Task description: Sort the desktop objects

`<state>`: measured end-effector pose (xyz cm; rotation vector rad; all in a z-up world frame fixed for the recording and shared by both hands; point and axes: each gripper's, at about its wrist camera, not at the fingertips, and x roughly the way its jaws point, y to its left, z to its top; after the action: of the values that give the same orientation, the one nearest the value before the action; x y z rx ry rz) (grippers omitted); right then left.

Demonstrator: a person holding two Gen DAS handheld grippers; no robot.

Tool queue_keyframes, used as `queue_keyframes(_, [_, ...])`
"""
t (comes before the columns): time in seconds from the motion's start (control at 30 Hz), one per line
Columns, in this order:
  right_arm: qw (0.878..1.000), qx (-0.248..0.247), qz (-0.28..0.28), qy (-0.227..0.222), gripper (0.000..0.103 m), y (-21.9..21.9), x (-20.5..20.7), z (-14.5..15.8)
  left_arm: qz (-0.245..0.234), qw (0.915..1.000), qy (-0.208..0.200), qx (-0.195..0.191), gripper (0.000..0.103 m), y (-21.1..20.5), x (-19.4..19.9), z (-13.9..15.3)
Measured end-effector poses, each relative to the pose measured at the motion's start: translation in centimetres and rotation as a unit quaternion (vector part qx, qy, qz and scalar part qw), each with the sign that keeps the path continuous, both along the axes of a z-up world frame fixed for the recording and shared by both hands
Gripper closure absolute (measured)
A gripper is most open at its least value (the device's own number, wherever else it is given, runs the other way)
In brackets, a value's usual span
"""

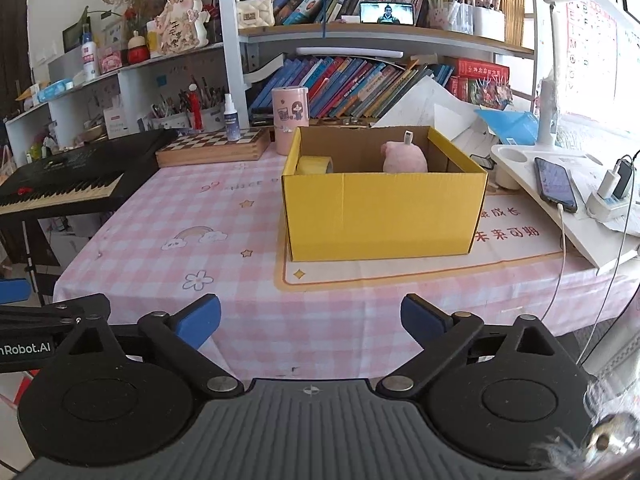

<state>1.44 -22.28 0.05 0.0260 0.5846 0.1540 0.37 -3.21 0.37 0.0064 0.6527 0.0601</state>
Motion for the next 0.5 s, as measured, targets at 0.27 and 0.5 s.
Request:
queue_keyframes(0.27, [1.0, -0.004, -0.002, 0.007, 0.0, 0.3, -0.55, -0.3, 0.002, 0.9999, 0.008, 0.009, 0.003, -0.26, -0.41, -0.3])
queue_keyframes(0.5, [1.0, -0.008, -0.002, 0.011, 0.0, 0.36, -0.76, -0.42, 0.003, 0.9999, 0.013, 0.011, 0.003, -0.31, -0.48, -0.42])
